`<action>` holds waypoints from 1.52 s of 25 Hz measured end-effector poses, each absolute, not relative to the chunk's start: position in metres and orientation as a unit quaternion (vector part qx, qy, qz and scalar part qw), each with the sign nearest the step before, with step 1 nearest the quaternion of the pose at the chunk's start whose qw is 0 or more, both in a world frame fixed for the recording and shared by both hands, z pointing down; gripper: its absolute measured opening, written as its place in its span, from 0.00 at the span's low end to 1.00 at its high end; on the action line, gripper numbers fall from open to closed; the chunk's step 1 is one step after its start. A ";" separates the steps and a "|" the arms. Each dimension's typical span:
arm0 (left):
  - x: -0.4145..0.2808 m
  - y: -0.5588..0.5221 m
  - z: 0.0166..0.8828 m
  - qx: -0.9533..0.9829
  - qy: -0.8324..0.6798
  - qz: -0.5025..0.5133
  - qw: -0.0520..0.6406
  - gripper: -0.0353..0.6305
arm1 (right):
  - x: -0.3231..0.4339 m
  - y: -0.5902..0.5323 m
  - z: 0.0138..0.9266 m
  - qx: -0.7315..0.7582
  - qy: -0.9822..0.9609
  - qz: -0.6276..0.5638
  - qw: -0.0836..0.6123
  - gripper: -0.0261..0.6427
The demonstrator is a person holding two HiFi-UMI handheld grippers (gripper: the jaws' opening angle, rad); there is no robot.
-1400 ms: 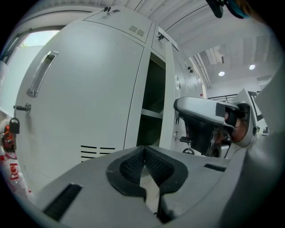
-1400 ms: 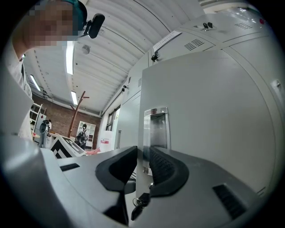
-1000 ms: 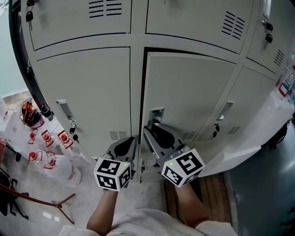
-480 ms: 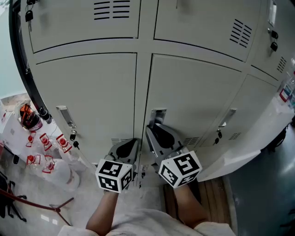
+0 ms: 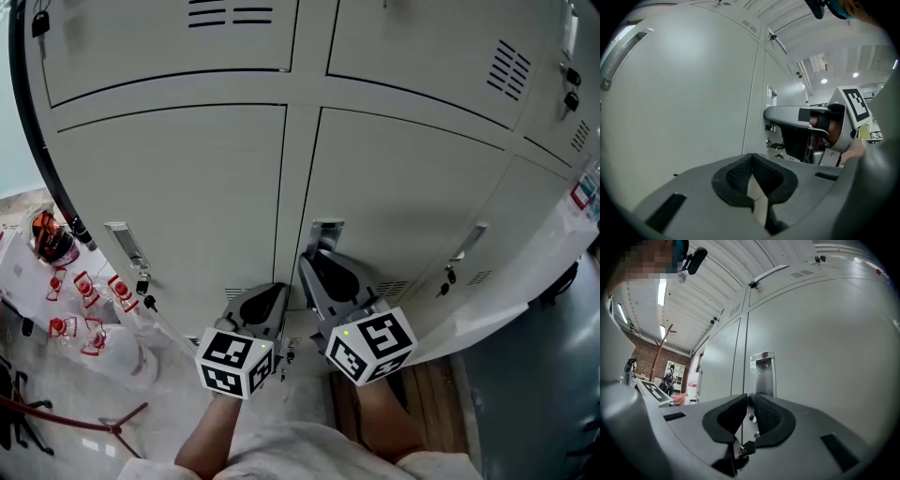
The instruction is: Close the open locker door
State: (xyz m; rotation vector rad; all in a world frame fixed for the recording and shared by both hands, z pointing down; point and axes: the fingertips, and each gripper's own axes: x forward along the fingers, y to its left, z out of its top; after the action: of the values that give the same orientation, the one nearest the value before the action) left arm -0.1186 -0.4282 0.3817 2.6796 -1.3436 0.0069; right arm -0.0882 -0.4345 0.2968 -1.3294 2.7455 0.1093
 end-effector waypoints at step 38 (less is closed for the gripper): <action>-0.122 -0.390 0.376 0.885 -0.459 0.008 0.071 0.06 | -0.074 -0.422 0.299 -0.435 0.899 0.030 0.031 0.11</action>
State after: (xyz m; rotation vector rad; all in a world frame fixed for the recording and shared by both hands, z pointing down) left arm -0.1221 -0.3901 0.3756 2.6622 -1.3812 0.0228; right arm -0.0735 -0.4221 0.2993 -1.3404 2.7714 0.0921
